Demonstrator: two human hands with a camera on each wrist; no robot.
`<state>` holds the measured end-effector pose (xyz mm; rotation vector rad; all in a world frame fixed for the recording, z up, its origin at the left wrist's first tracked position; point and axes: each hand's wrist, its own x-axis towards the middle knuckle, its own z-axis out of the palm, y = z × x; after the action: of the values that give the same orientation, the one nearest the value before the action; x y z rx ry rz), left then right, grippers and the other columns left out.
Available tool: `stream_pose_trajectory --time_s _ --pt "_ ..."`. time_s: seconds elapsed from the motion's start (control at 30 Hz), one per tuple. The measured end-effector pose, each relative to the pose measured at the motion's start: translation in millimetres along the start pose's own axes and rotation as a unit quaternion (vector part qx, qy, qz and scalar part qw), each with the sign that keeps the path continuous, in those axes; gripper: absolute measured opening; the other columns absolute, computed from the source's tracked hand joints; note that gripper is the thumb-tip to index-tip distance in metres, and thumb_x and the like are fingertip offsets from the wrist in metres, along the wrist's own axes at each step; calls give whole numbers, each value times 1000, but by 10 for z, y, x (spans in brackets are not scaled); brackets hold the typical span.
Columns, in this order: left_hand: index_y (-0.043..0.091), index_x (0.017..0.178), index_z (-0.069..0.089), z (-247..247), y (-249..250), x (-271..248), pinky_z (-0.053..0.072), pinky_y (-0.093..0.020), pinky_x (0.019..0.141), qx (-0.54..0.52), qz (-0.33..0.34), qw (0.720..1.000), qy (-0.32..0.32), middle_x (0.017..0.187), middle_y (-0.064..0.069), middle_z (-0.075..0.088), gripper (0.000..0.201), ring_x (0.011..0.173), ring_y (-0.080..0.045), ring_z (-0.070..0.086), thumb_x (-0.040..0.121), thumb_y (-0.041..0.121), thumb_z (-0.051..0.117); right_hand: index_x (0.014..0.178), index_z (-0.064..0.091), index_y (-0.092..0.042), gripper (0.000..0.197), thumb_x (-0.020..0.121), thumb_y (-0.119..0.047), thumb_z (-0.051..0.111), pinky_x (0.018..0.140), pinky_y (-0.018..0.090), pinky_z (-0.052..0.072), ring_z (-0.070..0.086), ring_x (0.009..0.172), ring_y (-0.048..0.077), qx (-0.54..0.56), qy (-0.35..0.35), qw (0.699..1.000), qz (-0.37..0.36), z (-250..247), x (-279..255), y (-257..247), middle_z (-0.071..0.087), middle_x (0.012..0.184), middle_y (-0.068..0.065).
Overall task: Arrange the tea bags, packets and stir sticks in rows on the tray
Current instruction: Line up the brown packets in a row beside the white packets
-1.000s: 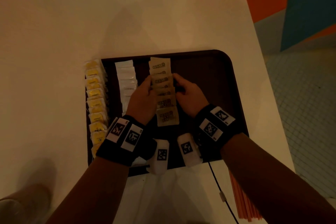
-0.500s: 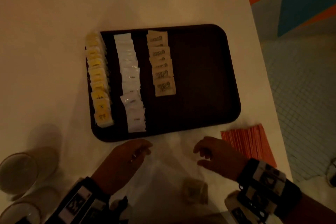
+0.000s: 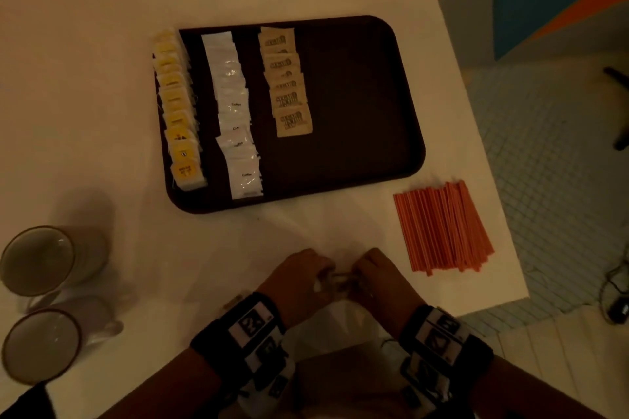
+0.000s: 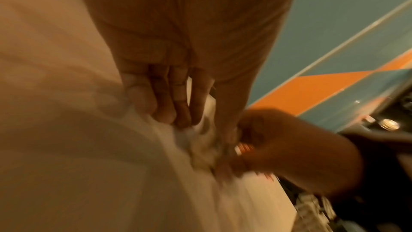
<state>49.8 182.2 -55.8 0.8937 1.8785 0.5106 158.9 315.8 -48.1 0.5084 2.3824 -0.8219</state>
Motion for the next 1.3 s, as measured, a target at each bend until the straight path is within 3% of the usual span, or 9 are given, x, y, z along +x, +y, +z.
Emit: stream_pose_trajectory --time_s 0.1,0.17,0.23,0.37,0.5,0.73,0.87,1.0,1.3 --pt "16 115 57 39 67 38 39 -29 91 -17 -20 999 30 114 -7 55 29 107 -24 51 89 30 53 103 59 -10 21 85 -22 61 75 20 33 53 96 22 67 32 997 18 -34 54 -38 57 105 7" --pt "12 111 58 -29 27 16 41 -31 92 -70 -32 995 56 113 -8 59 24 105 -24 54 91 22 51 105 58 -16 22 83 -20 64 71 18 41 56 88 15 162 53 984 41 -92 64 -58 60 101 1" --pt "13 97 62 -143 -21 -23 46 -30 78 -138 -24 987 77 94 -6 63 12 86 -19 59 89 19 55 102 57 -18 24 82 -10 66 64 15 50 58 76 12 281 65 956 50 -177 66 -86 61 93 1" --pt "16 87 65 -385 -10 -153 55 -19 60 -410 -73 905 85 82 -4 68 11 66 -8 66 89 13 54 99 57 -19 29 82 4 60 62 24 57 63 71 16 475 38 878 43 -426 53 -210 64 82 4" --pt "17 95 65 -536 54 -206 59 -29 63 -523 -84 844 87 87 -7 73 18 76 -23 71 93 17 47 113 54 -35 50 85 6 55 66 27 59 64 84 18 431 44 901 -31 -565 103 -336 56 103 0" --pt "16 97 64 -715 55 -74 59 -27 69 -551 -82 815 159 94 -5 71 15 80 -19 72 89 11 53 111 62 -18 33 86 2 55 65 22 58 66 86 12 467 79 880 -39 -733 431 -475 60 109 5" --pt "13 94 64 -985 9 220 59 -31 71 -498 -85 835 220 98 -8 68 12 80 -19 69 86 8 57 103 59 -19 30 83 3 59 66 30 60 65 86 18 457 110 882 -18 -860 831 -485 61 97 4" --pt "5 111 61 -1281 -53 590 56 -28 75 -403 -94 871 264 108 -11 63 24 91 -20 63 88 8 56 95 56 -13 19 83 1 60 71 34 59 61 87 20 436 141 889 7 -1003 1286 -493 58 85 0" --pt "10 118 60 -1518 -112 938 51 -44 93 -187 -103 932 294 114 -11 66 31 102 -25 63 87 11 56 109 63 -14 26 84 -9 61 83 34 56 65 90 21 289 177 940 34 -1098 1822 -514 64 104 8"
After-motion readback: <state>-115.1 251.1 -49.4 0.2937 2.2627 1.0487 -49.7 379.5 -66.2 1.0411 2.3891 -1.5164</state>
